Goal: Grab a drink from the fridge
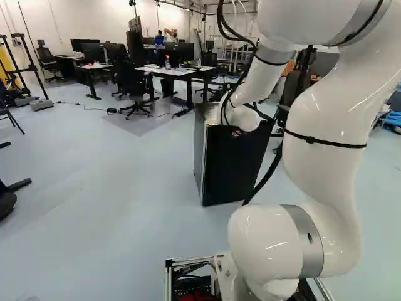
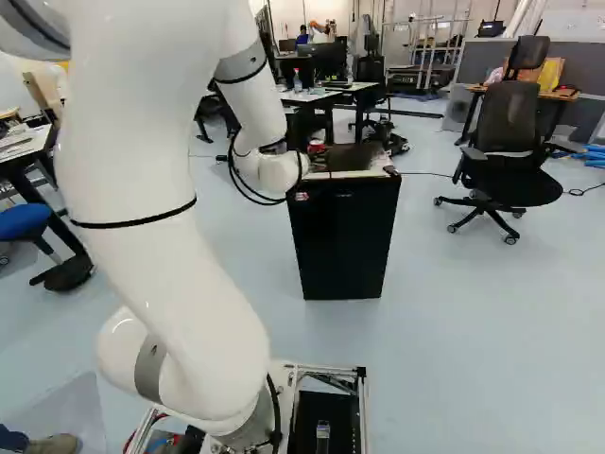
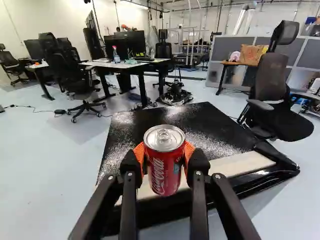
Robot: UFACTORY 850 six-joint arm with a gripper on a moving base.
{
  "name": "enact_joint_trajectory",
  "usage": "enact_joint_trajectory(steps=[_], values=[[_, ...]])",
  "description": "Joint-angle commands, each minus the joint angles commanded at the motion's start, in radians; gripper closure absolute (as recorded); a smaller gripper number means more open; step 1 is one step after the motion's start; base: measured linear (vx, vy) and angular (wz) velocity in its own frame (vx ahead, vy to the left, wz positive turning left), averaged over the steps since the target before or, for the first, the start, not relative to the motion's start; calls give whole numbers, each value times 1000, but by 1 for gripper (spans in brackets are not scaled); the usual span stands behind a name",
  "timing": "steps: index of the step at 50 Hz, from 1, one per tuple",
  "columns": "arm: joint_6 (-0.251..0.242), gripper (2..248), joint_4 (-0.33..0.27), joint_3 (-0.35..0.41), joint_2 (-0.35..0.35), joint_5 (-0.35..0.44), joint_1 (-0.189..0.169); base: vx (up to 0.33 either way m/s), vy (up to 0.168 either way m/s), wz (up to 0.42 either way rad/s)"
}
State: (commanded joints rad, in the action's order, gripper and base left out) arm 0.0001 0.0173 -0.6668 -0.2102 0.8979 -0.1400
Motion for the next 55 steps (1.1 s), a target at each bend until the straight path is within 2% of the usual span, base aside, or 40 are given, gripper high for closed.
enact_joint_trajectory(steps=[38,55], values=[[0,153,-10,329,278,-14,79,0,0,0],[0,153,-13,440,372,-19,106,0,0,0]])
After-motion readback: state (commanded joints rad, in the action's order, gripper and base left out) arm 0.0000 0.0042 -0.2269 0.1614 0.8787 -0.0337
